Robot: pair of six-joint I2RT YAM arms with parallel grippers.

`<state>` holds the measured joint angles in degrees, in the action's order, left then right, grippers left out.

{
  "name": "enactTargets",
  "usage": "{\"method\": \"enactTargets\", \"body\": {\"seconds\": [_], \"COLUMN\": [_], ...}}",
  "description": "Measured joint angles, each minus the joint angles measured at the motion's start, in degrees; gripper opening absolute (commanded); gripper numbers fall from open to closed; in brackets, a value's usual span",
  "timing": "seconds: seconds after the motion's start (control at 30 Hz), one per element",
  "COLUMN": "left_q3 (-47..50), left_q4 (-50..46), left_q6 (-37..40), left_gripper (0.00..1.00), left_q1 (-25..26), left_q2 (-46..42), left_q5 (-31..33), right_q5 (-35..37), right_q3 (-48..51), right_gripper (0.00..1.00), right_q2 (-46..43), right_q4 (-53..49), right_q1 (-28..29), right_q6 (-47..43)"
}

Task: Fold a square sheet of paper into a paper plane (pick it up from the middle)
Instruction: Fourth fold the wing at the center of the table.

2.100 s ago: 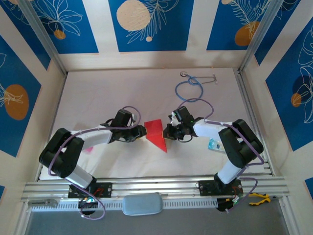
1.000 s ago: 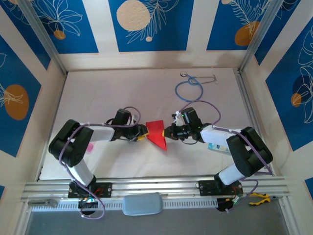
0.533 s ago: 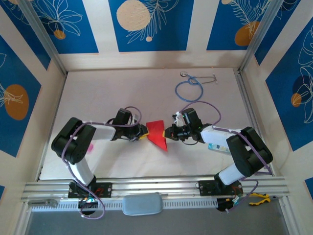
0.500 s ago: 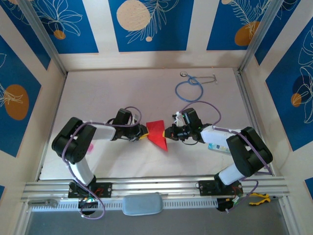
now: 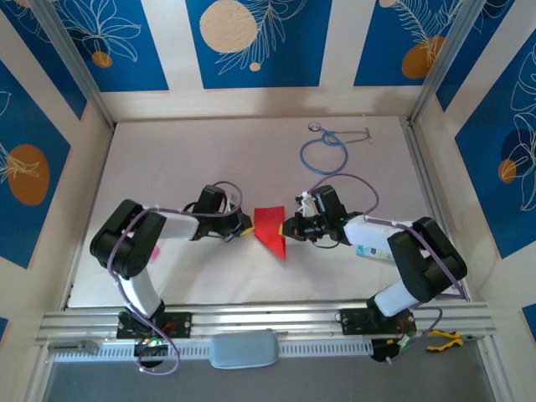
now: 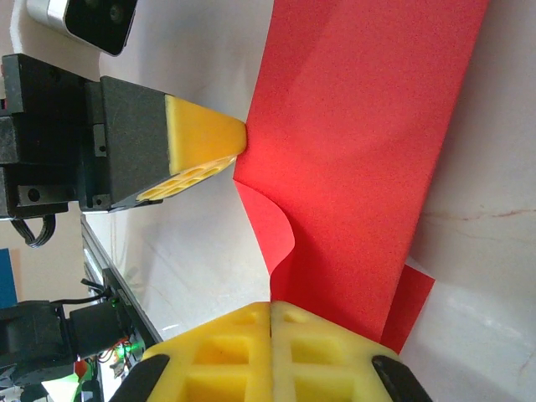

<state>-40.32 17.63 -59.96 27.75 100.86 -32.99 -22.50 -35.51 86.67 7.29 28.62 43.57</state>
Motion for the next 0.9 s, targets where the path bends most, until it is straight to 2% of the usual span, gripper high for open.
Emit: {"method": "enactTargets", "body": {"seconds": [0.13,0.3,0.43,0.67,0.77,0.9], "left_q3": [0.13,1.75,3.72,7.69,8.94,10.64], "left_q4": [0.44,2.12,3.85,7.61,8.57,8.66], "left_q6": [-0.13,-1.55,-3.21,-7.78,-9.31,-11.39], "left_gripper": [0.0,0.0,0.0,0.0,0.0,0.0], "left_q1": [0.0,0.0,0.0,0.02,0.04,0.37], "left_q2": [0.0,-1.01,-3.76,-9.29,-10.93,-13.22], "left_q5": [0.02,0.96,2.91,8.15,10.34,13.29], "right_q5": [0.46,3.32,6.78,12.68,17.35,28.7], "right_q3": [0.0,0.0,0.0,-0.15,-0.15,0.52], "right_gripper": [0.08,0.3,0.41,0.43,0.43,0.45], "right_q2": [0.0,-1.01,-4.87,-9.44,-9.44,-9.44], "right_q4": [-0.48,-4.04,-7.37,-9.97,-9.88,-5.44], "right_q1": [0.0,0.0,0.02,2.64,6.95,16.7], "right_q6": [-0.09,-1.6,-2.69,-4.96,-7.1,-13.4]}}
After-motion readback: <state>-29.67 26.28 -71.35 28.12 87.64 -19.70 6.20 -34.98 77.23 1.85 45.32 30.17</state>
